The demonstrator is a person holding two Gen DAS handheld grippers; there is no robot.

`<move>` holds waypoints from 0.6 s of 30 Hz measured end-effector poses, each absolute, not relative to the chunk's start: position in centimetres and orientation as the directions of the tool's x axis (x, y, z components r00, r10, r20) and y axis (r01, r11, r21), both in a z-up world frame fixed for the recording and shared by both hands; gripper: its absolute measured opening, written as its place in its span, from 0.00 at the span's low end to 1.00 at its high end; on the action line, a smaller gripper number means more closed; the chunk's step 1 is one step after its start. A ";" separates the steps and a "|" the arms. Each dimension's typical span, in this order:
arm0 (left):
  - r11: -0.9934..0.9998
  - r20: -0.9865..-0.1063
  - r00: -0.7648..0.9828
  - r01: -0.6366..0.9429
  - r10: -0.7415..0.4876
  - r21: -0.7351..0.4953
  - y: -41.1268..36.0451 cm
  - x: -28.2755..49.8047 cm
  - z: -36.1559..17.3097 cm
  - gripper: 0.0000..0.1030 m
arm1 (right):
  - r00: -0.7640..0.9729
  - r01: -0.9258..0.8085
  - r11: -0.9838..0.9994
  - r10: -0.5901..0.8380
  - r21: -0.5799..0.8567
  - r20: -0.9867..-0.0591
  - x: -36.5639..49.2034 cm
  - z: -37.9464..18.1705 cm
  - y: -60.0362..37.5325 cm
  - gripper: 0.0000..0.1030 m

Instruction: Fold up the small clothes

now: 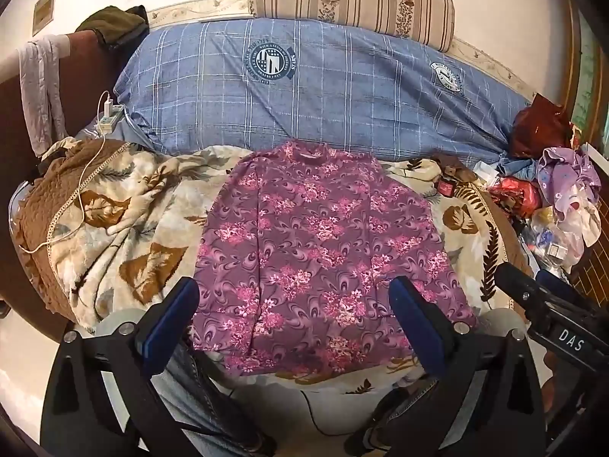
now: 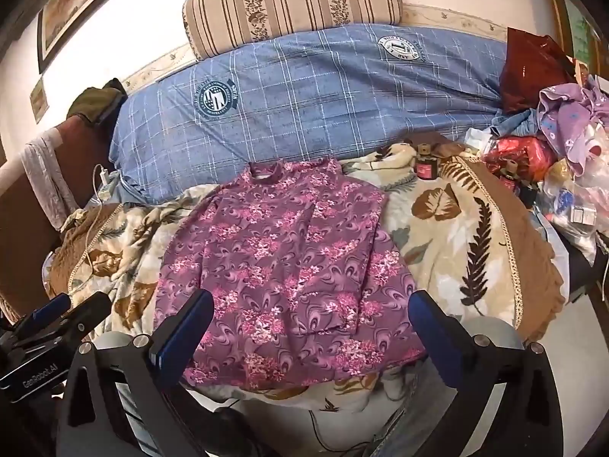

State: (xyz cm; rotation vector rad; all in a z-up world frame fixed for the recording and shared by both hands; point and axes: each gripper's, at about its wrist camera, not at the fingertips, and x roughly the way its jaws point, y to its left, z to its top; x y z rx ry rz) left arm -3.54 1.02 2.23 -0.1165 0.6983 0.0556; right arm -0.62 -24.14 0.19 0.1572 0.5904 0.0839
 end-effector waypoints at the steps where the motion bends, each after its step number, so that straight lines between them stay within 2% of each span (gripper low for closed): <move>1: 0.992 -0.644 0.765 -0.087 0.009 -0.090 1.0 -3.6 2.2 0.98 | 0.821 -0.053 0.983 0.143 0.176 -0.553 0.0 -0.1 -24.8 1.00; 18: 0.992 -0.672 0.740 -0.086 0.004 -0.089 0.8 -3.1 1.2 0.98 | 0.786 -0.049 0.984 0.143 0.170 -0.601 -1.1 0.5 -23.8 1.00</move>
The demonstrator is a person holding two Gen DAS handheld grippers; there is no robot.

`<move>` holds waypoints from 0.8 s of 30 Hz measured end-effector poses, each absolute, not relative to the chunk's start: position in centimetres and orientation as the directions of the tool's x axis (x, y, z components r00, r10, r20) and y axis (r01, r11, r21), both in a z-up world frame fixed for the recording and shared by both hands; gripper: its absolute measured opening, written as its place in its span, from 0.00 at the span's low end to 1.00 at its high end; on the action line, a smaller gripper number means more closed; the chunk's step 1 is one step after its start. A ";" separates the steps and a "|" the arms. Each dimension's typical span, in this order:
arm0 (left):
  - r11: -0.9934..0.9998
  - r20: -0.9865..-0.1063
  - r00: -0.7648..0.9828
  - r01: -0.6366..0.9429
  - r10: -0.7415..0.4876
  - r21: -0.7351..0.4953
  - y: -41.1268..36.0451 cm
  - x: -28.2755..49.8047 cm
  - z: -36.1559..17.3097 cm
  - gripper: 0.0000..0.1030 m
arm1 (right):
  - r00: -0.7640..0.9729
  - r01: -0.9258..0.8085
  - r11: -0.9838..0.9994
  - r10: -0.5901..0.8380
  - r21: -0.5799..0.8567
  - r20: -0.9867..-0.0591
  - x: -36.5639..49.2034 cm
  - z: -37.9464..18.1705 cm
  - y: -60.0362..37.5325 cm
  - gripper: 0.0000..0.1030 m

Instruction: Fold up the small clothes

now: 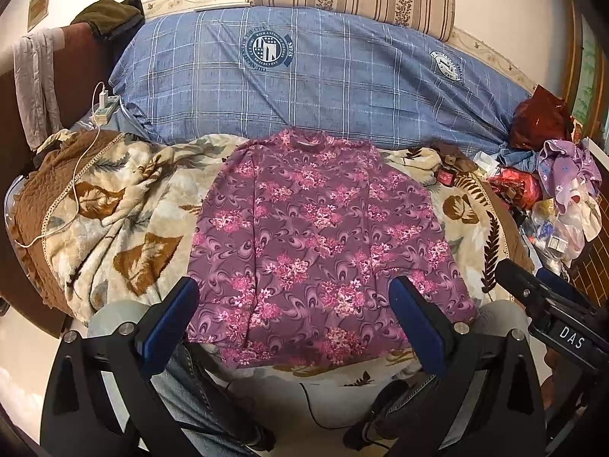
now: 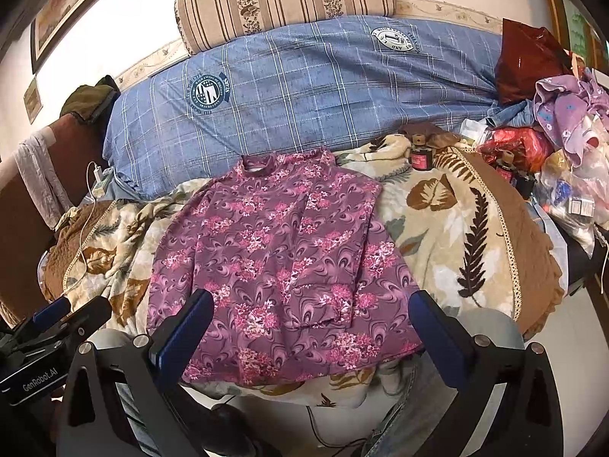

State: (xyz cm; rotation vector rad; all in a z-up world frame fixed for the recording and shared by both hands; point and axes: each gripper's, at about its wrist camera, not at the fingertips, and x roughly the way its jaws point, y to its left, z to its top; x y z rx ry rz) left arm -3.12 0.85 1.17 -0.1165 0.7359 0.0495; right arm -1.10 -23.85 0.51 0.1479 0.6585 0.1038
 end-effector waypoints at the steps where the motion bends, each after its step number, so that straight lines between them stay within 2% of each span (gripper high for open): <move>1: 0.992 -0.673 0.740 -0.086 0.004 -0.089 0.9 -3.1 1.1 0.98 | 0.786 -0.051 0.984 0.144 0.169 -0.601 -1.1 0.5 -23.9 1.00; 24: 0.993 -0.675 0.738 -0.086 0.005 -0.087 0.8 -3.3 0.9 0.98 | 0.789 -0.056 0.985 0.142 0.161 -0.597 -1.2 0.7 -23.9 1.00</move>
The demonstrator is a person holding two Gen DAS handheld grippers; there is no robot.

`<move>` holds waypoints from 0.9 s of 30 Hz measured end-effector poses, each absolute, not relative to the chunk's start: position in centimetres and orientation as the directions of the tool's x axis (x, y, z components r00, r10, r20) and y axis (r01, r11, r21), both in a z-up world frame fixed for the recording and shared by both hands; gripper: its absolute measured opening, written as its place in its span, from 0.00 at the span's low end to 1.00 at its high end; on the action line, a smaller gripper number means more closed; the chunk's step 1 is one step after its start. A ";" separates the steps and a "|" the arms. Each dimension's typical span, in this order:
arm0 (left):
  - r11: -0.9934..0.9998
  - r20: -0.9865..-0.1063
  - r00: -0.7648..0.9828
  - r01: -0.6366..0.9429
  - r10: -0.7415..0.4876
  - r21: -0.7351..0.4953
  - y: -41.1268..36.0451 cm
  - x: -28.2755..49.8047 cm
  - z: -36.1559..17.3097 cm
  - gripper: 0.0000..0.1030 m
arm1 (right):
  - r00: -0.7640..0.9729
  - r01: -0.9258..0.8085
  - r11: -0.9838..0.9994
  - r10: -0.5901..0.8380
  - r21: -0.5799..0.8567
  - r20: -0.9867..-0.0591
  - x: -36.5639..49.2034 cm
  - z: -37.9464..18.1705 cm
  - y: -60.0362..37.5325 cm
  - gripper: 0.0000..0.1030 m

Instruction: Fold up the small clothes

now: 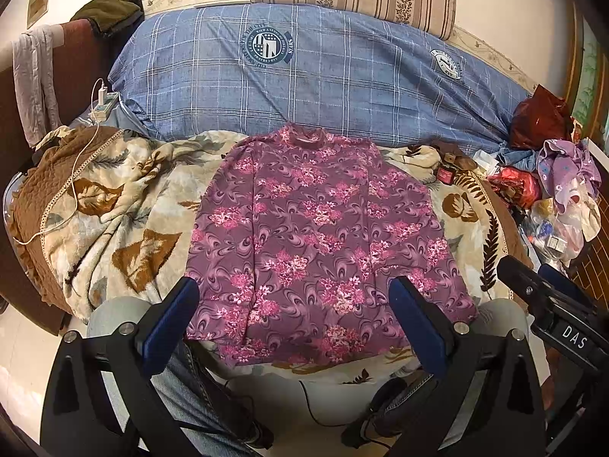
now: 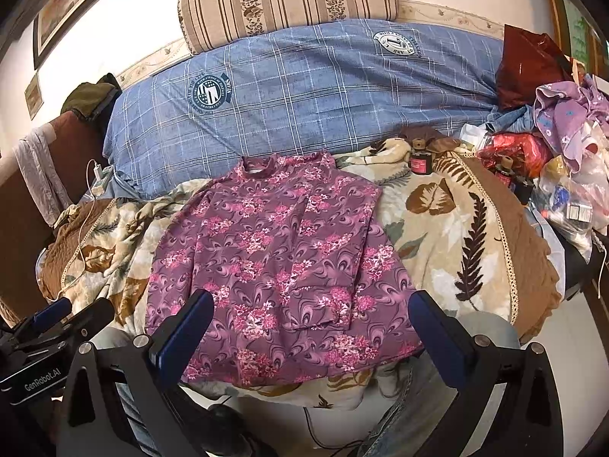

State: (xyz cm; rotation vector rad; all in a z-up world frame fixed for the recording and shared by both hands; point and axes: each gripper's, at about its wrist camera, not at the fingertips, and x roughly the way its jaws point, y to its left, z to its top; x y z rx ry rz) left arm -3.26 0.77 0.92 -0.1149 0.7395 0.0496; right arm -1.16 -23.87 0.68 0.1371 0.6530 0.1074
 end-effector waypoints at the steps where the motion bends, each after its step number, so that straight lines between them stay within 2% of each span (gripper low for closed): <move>1: 0.992 -0.675 0.738 -0.085 0.004 -0.088 0.8 -3.3 0.9 0.98 | 0.790 -0.057 0.986 0.140 0.157 -0.597 -1.2 0.6 -23.8 1.00; 27: 0.992 -0.676 0.737 -0.085 0.002 -0.090 0.7 -3.4 0.8 0.98 | 0.792 -0.058 0.986 0.142 0.159 -0.593 -1.1 0.7 -23.9 1.00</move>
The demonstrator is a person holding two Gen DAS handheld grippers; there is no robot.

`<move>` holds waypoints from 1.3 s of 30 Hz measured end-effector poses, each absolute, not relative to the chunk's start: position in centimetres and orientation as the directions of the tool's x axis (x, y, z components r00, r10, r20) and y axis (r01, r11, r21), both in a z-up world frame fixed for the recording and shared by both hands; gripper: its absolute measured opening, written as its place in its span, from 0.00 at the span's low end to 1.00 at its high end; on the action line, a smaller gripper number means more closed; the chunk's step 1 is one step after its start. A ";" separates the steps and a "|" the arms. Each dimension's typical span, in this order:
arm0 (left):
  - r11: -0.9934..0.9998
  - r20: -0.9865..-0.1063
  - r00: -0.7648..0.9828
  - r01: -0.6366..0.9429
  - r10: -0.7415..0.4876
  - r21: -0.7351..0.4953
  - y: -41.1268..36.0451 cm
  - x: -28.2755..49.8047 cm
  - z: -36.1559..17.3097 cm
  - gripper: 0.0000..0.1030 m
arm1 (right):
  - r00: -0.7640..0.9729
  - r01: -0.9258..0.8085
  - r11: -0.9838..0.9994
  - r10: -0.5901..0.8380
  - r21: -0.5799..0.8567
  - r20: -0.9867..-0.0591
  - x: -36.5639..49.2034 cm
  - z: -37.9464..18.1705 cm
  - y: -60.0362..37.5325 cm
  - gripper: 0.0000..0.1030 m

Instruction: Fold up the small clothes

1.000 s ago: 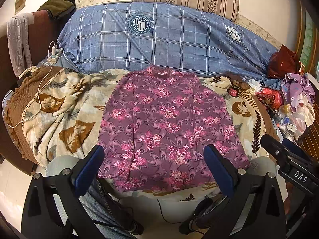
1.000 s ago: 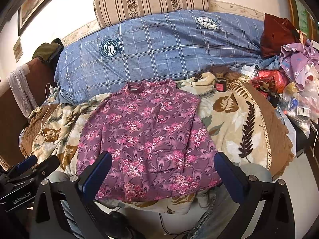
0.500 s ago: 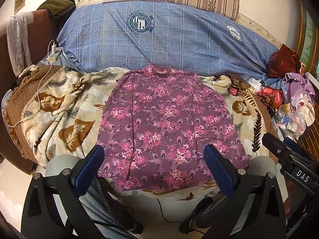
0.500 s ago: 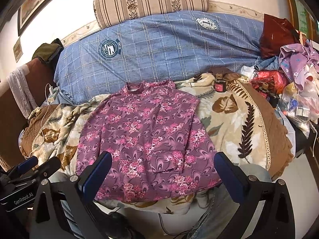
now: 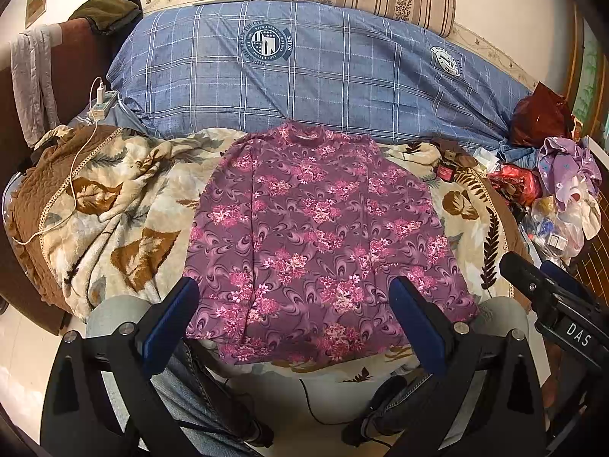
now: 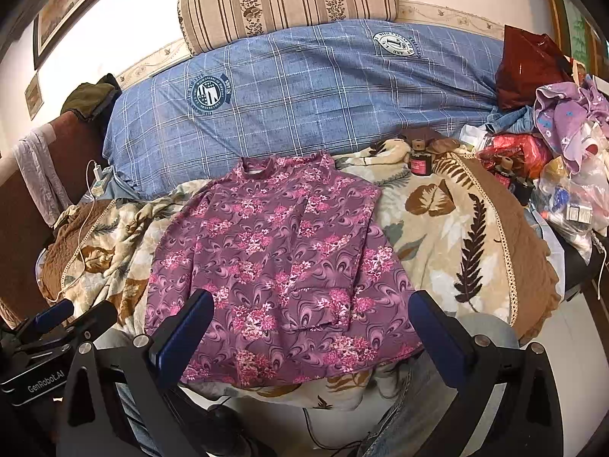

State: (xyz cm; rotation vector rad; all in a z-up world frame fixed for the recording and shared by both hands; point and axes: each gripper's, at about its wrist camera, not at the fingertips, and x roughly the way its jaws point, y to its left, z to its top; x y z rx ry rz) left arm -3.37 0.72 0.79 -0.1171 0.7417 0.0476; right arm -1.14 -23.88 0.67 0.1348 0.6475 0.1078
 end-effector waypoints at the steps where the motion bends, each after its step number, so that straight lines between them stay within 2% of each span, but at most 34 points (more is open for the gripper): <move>1: 0.992 -0.676 0.737 -0.085 0.002 -0.090 0.7 -3.5 0.7 0.98 | 0.792 -0.058 0.986 0.142 0.158 -0.593 -1.1 0.7 -23.9 1.00; 10: 0.993 -0.700 0.714 -0.077 -0.008 -0.090 0.3 -2.6 -0.3 0.98 | 0.794 -0.057 0.983 0.152 0.177 -0.589 -0.6 0.6 -24.4 0.99; 21: 0.989 -0.751 0.657 -0.062 -0.063 -0.137 0.0 2.8 -2.5 0.98 | 0.792 -0.041 0.979 0.155 0.201 -0.591 3.6 0.2 -27.6 0.89; 24: 0.977 -0.778 0.609 -0.021 -0.155 -0.212 -0.4 6.4 -4.7 0.98 | 0.783 -0.070 0.972 0.194 0.225 -0.592 6.3 0.1 -28.3 0.83; 28: 0.941 -0.783 0.532 0.090 -0.323 -0.327 -2.9 10.8 -8.0 0.91 | 0.726 -0.147 0.950 0.293 0.276 -0.622 12.4 -0.6 -28.3 0.76; 31: 0.909 -0.777 0.479 0.140 -0.409 -0.392 -5.1 13.2 -10.6 0.88 | 0.678 -0.189 0.944 0.326 0.271 -0.659 16.7 -1.6 -27.3 0.63; 34: 0.886 -0.794 0.395 0.165 -0.462 -0.434 -7.2 15.3 -13.5 0.75 | 0.636 -0.214 0.944 0.328 0.249 -0.699 21.1 -2.9 -26.4 0.62; 39: 0.832 -0.773 0.310 0.165 -0.553 -0.529 -7.9 16.8 -16.8 0.67 | 0.501 -0.305 0.929 0.344 0.210 -0.794 28.8 -6.3 -23.5 0.62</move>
